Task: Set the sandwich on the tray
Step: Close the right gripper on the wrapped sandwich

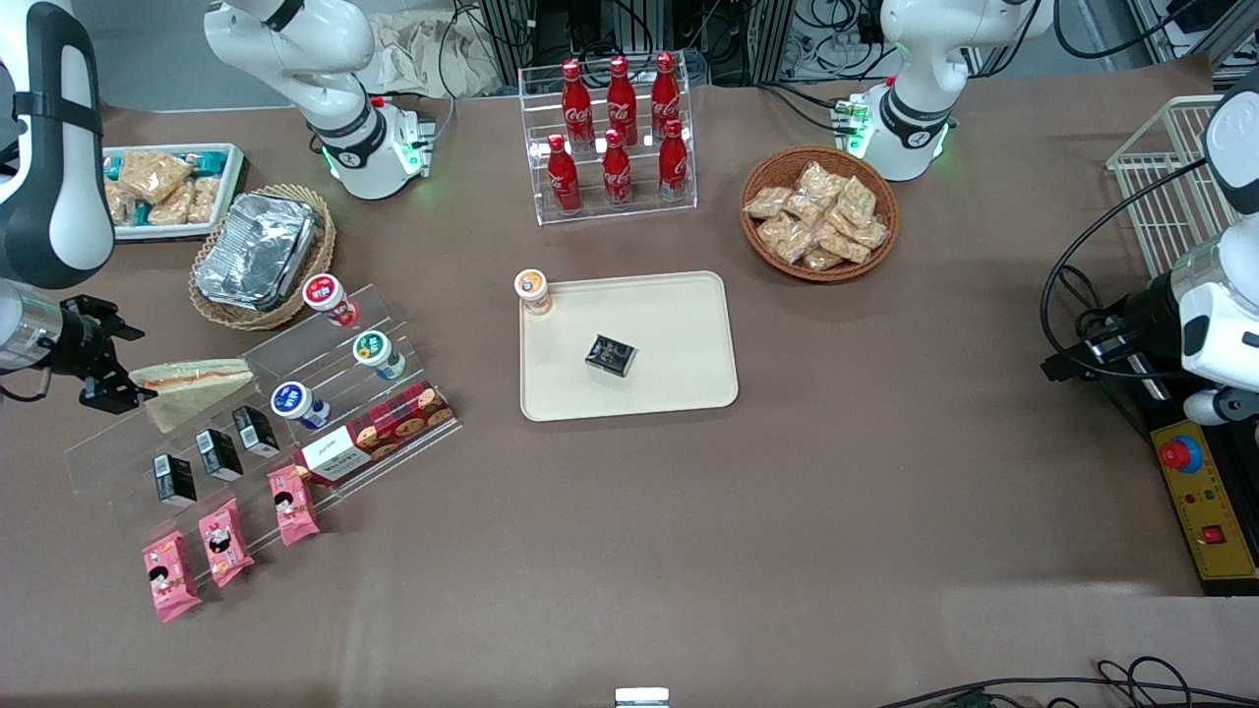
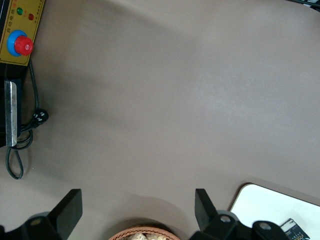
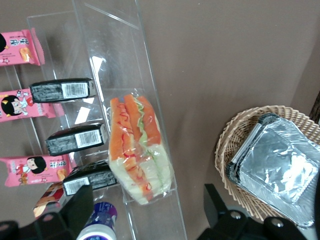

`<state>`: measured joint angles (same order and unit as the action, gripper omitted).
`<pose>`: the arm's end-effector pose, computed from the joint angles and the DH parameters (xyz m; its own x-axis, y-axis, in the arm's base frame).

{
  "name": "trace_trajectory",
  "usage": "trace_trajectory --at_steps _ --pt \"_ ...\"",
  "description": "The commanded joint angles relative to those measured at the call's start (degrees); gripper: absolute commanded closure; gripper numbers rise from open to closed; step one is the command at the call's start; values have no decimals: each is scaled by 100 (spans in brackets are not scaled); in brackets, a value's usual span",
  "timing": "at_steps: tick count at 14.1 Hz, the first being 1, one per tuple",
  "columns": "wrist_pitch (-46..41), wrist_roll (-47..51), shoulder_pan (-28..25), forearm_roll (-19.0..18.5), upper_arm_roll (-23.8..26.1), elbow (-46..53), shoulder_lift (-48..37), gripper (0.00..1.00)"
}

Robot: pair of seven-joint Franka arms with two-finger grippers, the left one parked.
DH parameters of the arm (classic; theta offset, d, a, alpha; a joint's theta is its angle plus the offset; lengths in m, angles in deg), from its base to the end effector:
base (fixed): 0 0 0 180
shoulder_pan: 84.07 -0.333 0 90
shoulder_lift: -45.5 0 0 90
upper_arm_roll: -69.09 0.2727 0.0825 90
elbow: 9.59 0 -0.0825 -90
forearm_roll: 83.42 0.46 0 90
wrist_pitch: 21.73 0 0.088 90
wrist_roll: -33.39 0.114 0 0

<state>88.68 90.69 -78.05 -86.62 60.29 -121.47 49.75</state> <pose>0.6062 -0.1643 0.3488 0.3277 -0.9448 -0.0020 -0.9382 -0.3257 0.1169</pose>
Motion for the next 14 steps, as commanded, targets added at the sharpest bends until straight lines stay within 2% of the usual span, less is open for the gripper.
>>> trace_trajectory --at_steps 1,4,11,12,14 --pt "445 18 57 12 36 -457 -266 2" --pt "1121 -87 215 12 28 -922 -284 2" --pt "1728 -87 145 12 36 -1222 -170 3" --pt "1913 -131 154 4 36 -1327 -161 7" --pt "2160 -463 180 12 36 -1468 -126 25"
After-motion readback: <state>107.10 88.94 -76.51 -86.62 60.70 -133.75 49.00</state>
